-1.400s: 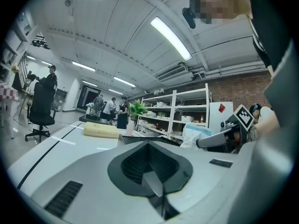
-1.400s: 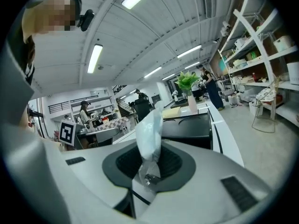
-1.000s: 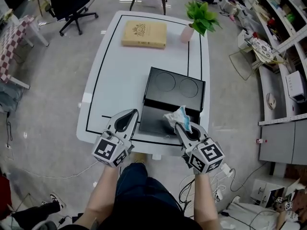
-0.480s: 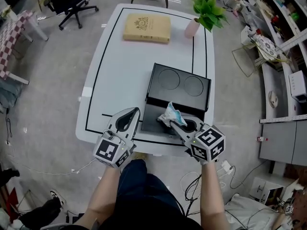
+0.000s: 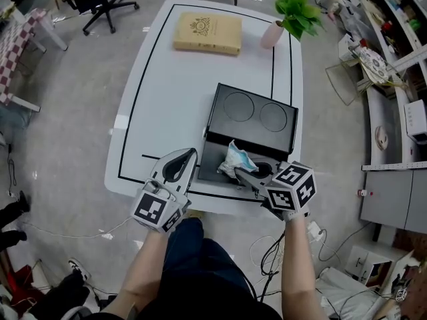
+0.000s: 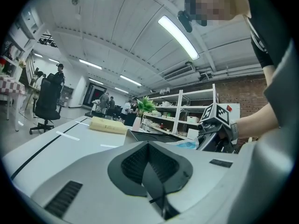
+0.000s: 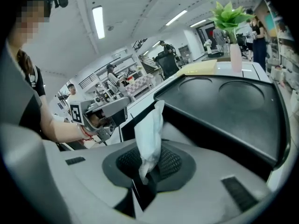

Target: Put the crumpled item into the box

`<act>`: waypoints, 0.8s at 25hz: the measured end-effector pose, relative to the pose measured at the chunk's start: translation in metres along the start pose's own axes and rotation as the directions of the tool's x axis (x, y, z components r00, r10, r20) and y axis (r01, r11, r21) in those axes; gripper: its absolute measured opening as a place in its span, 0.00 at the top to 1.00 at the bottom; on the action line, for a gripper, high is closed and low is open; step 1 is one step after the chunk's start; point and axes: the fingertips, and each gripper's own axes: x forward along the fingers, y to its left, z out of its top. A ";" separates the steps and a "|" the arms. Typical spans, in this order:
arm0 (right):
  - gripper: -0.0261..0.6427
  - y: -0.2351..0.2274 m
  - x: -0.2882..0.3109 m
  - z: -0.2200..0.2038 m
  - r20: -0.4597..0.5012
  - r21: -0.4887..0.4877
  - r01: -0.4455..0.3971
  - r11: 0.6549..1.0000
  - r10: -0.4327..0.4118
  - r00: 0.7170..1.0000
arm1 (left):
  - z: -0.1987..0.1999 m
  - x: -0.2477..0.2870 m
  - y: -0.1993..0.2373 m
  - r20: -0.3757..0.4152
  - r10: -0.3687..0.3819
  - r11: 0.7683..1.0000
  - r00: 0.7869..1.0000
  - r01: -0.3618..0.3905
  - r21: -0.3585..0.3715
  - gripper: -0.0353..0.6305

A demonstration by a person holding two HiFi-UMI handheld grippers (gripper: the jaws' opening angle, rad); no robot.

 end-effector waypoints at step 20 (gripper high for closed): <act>0.78 -0.020 0.004 -0.017 -0.155 0.085 0.105 0.991 -0.090 0.984 | 0.000 -0.001 0.000 -0.004 -0.008 1.000 1.000 0.008 -0.005 0.95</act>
